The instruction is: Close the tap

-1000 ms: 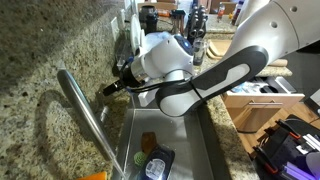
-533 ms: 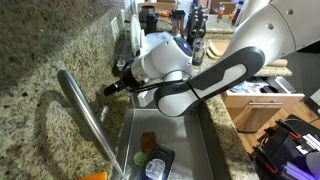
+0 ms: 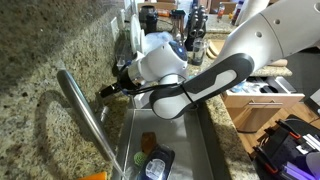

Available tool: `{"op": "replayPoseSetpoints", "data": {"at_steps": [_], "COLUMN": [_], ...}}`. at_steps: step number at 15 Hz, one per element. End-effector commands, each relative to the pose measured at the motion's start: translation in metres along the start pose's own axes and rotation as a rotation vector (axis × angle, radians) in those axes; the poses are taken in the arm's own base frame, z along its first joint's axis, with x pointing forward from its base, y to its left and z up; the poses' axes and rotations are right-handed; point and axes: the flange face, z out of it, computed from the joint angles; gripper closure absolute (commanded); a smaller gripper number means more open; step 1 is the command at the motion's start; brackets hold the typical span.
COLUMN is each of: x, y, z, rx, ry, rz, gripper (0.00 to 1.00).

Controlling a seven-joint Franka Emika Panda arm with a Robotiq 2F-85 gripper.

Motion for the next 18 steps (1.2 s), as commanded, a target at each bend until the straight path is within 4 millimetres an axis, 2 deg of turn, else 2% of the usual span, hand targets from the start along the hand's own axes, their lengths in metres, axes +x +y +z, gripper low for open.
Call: {"op": "replayPoseSetpoints", "data": {"at_steps": [1,8,13,18], "x": [0.000,-0.006,-0.004,0.005], "y": [0.000,-0.002,-0.002,0.009], "z": [0.008,0.014,0.013,0.013], "rx": [0.005,0.038,0.023,-0.041], "ry": [0.001,-0.295,-0.259,-0.138], "rz": [0.002,0.200,0.193,0.054], "gripper": [0.00,0.00,0.00,0.00]}}
